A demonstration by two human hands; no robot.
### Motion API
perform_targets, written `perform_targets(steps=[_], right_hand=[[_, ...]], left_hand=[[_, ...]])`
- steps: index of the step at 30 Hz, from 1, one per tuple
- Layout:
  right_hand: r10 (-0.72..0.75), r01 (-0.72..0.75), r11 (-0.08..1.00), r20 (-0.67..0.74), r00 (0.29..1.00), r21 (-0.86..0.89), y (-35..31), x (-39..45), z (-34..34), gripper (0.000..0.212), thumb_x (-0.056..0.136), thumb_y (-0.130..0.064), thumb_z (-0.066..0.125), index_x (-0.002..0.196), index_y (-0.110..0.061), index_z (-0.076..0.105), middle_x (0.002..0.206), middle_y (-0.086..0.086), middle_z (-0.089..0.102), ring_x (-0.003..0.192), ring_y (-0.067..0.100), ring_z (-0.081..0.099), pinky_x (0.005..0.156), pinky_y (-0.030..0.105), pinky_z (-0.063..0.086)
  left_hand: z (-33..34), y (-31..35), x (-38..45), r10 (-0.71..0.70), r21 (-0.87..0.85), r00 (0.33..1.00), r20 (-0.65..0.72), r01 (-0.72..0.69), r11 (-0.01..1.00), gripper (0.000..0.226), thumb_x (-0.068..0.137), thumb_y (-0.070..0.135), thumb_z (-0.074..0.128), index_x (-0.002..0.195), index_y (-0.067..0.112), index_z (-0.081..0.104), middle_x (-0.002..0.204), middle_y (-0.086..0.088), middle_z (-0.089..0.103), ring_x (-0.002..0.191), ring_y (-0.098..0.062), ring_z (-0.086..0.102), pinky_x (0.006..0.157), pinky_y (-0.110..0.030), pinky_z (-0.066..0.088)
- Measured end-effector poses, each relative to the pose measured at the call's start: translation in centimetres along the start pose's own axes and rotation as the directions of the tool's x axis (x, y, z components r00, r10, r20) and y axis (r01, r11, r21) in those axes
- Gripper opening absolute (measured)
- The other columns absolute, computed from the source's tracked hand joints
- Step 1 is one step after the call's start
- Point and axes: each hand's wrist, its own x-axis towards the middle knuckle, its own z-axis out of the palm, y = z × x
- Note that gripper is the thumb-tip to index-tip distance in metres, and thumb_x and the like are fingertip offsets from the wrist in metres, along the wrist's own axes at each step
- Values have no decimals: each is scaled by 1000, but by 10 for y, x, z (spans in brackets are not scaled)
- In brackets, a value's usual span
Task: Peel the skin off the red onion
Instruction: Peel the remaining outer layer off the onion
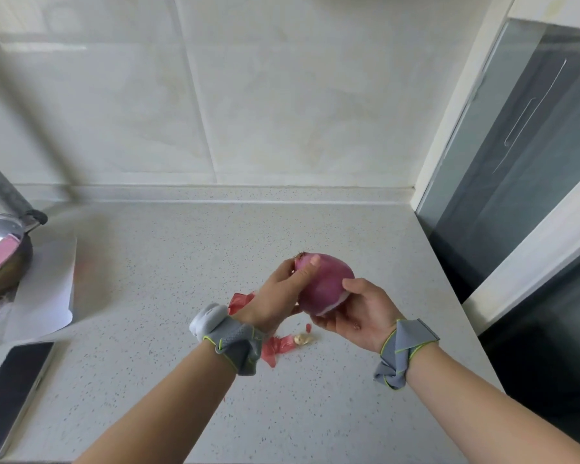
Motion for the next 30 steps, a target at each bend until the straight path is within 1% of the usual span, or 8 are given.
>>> perform_targets(steps=[4, 7, 11, 13, 17, 22, 26, 30], right_hand=[[87, -95, 980, -55, 995, -177, -3, 0, 10, 82, 57, -41, 81, 123, -5, 49, 113, 21, 58, 88, 30, 63, 65, 33, 58], [135, -147, 982, -104, 985, -118, -1, 3, 11, 81, 66, -55, 59, 130, -6, 46, 128, 24, 51, 97, 35, 60, 68, 38, 57], [109, -115, 993, -160, 981, -23, 2, 6, 6, 68, 81, -59, 48, 126, -8, 50, 123, 22, 53, 96, 38, 61, 76, 46, 55], [63, -57, 998, -194, 979, 35, 6, 6, 3, 63, 79, -54, 54, 121, -8, 53, 112, 19, 56, 89, 39, 62, 76, 47, 55], [-17, 35, 997, -230, 973, 74, 22, 8, -4, 53, 67, -42, 65, 109, -10, 60, 103, 13, 61, 90, 34, 61, 84, 43, 52], [-17, -7, 997, -318, 948, -74, 30, 5, -26, 50, 72, -25, 68, 119, -11, 57, 113, 17, 58, 94, 34, 62, 78, 36, 55], [37, -93, 985, -356, 934, -142, 45, 3, -45, 58, 64, -17, 72, 119, -13, 55, 111, 15, 58, 101, 36, 59, 76, 36, 55], [77, -116, 989, -349, 934, -93, 67, 5, -56, 41, 77, -4, 67, 116, -12, 58, 114, 16, 60, 102, 33, 59, 72, 36, 56]], left_hand=[[-6, -9, 15, -171, -121, 980, -105, 158, 980, 57, 88, 51, 44, 122, 6, 51, 115, -19, 62, 102, -32, 63, 88, -40, 54], [-3, -15, 15, -211, -304, 967, -141, 160, 939, 50, 91, 44, 43, 114, 0, 53, 103, -22, 63, 97, -34, 64, 86, -40, 54], [4, -22, 18, -185, -384, 938, -293, 62, 921, 42, 93, 37, 43, 113, 2, 50, 112, -25, 58, 101, -36, 60, 78, -37, 54], [4, -25, 23, -211, -443, 915, -343, 40, 896, 43, 93, 38, 43, 114, 1, 50, 114, -27, 57, 98, -34, 61, 72, -35, 54], [-2, -41, 31, -208, -519, 946, -250, 50, 853, 51, 90, 39, 48, 123, 0, 46, 122, -25, 54, 108, -34, 59, 82, -40, 55], [-4, -71, 30, -233, -344, 963, -138, 174, 923, 37, 88, 31, 52, 116, 6, 54, 121, -17, 55, 110, -30, 57, 86, -37, 54], [-8, -101, 23, -336, -322, 940, -56, 302, 897, 34, 90, 24, 49, 118, 7, 56, 121, -18, 55, 103, -28, 58, 79, -32, 53], [-12, -125, 17, -373, -369, 926, -60, 327, 870, 33, 90, 19, 51, 120, 6, 57, 117, -19, 60, 106, -33, 60, 81, -31, 56]])
